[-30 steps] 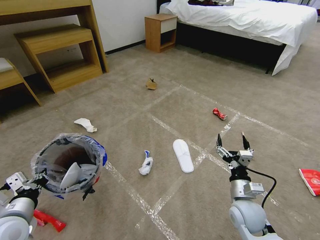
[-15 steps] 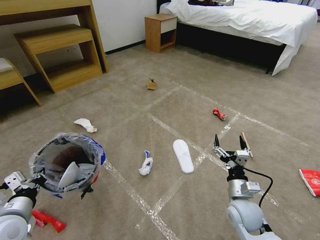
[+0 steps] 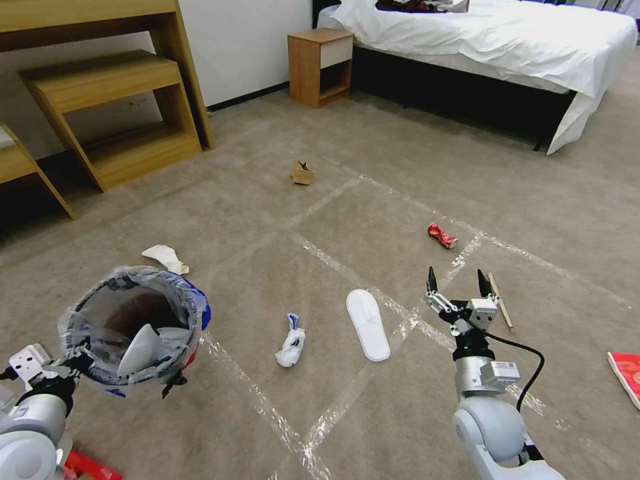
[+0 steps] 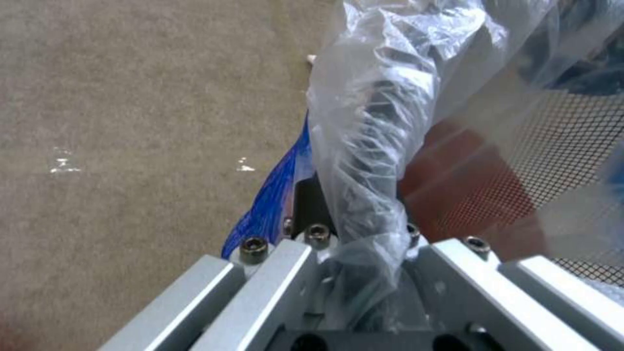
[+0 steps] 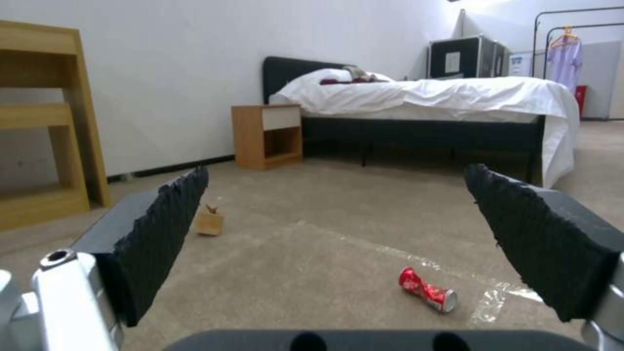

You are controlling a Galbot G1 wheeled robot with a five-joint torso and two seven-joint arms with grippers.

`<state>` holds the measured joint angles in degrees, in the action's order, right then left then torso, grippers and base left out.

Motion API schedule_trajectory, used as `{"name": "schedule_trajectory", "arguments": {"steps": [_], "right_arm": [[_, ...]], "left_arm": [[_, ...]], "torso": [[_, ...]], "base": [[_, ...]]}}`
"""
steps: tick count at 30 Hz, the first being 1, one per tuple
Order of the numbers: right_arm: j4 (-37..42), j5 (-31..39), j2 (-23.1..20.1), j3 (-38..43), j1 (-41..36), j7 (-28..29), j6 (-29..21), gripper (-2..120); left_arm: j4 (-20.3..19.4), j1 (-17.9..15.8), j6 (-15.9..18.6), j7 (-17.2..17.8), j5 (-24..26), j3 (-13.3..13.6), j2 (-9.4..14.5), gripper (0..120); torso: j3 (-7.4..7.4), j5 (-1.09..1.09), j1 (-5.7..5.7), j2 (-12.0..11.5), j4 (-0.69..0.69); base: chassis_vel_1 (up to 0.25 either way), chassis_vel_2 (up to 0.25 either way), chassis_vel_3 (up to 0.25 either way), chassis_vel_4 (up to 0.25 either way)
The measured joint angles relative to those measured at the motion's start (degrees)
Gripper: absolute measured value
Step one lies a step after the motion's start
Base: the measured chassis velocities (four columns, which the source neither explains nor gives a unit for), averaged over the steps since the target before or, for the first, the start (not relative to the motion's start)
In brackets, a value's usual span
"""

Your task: Pick up the trash bin and place the garbage on the floor into it.

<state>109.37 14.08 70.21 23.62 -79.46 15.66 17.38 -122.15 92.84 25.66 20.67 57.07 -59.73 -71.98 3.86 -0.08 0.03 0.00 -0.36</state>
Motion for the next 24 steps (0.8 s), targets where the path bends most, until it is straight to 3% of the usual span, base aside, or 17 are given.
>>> {"name": "schedule_trajectory", "arguments": {"steps": [7,11,15,18,19,20,24], "right_arm": [[0.0,1.6,-0.7,-1.1,0.8,1.1,-1.2,100],[0.2,5.4,-1.8,-3.0,2.3,4.0,-4.7,100],[-0.5,13.6,-3.6,-6.3,6.5,8.2,-11.2,100],[-0.7,14.4,-3.9,-6.7,7.1,8.7,-12.0,100],[-1.3,17.8,-4.9,-8.2,10.3,11.1,-16.2,100],[-1.3,17.8,-4.9,-8.2,10.3,11.1,-16.2,100],[-2.9,26.7,-7.1,-10.0,15.9,15.3,-26.1,100]], "left_arm": [[0.0,0.1,-0.1,-0.1,-0.1,0.0,-0.1,1],[0.3,0.1,-0.3,-0.2,-0.2,0.0,-0.2,1],[0.4,0.1,-0.6,-0.2,-0.3,0.1,-0.3,1],[0.4,0.1,-0.6,-0.2,-0.3,0.1,-0.3,1],[0.5,0.1,-0.6,-0.2,-0.3,-0.1,-0.3,1],[0.5,0.1,-0.6,-0.2,-0.3,-0.1,-0.3,1],[1.0,-0.7,-0.6,-0.2,-0.3,0.7,0.0,1]], "torso": [[-0.01,0.0,0.0,0.0,0.0],[0.0,0.0,0.0,0.0,0.0],[0.0,0.0,0.0,0.0,0.0],[0.0,0.01,-0.01,0.0,0.0],[0.0,-0.01,-0.01,0.0,0.02],[0.0,-0.01,-0.01,0.0,0.02],[0.0,0.0,0.0,0.0,0.02]], "base": [[0.0,0.0,0.0,0.0],[0.0,0.0,0.0,0.0],[0.0,0.0,0.0,0.0],[0.0,0.0,0.0,0.0],[0.0,0.0,0.0,0.0],[0.0,0.0,0.0,0.0],[0.0,0.0,0.0,0.0]]}}
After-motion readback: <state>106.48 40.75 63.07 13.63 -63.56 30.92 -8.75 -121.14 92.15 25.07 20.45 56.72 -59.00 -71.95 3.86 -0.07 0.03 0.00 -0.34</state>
